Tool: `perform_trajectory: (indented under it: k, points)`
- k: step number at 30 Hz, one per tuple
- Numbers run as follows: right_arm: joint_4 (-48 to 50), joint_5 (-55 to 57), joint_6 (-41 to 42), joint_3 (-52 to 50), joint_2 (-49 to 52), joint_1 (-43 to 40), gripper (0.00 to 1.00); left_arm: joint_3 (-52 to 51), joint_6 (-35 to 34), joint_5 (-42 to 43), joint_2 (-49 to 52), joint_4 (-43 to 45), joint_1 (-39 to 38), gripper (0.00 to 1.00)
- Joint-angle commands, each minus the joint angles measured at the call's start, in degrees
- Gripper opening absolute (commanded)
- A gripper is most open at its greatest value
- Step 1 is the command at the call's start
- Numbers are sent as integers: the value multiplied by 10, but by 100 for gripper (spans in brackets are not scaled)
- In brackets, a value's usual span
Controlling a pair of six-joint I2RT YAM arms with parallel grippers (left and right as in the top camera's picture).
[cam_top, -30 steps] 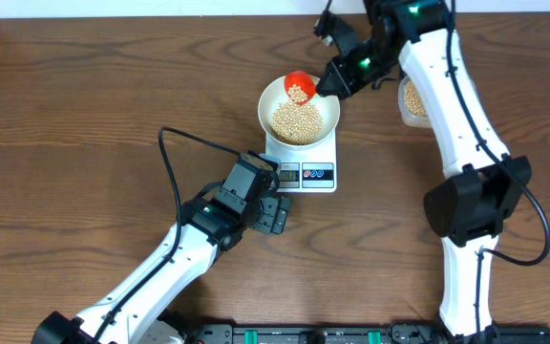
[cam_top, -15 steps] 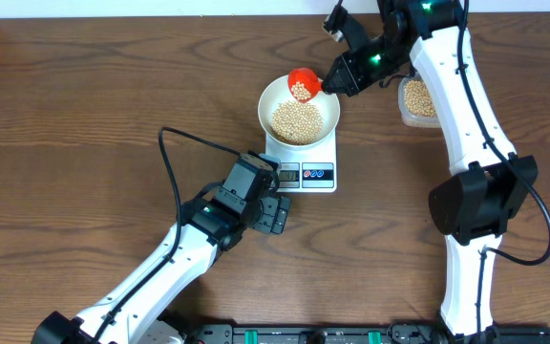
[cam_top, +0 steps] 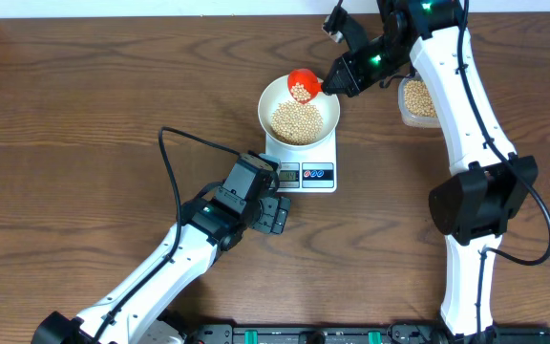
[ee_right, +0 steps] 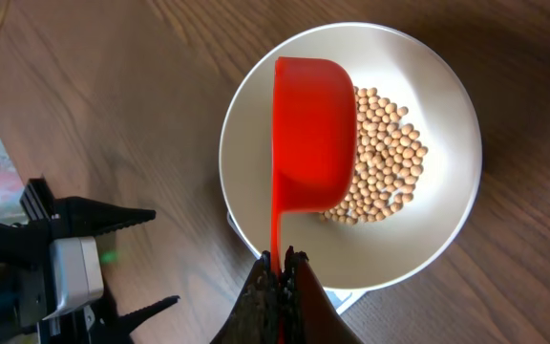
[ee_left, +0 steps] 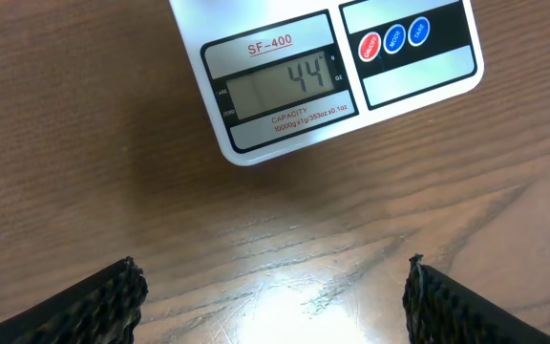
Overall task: Scoop item into bowl and weigh 50g on scale
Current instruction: 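Shake the tilted scoop above the bowl to add more soybeans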
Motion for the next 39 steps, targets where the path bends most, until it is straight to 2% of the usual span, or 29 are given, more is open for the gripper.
perform_trajectory:
  k: [1, 39]
  points:
    - [-1, -4, -13, 12, -21, 3, 1, -1, 6, -3, -7, -2, 2, 89]
    - [-1, 44, -21, 12, -21, 17, 1, -1, 6, -3, -7, -2, 2, 89]
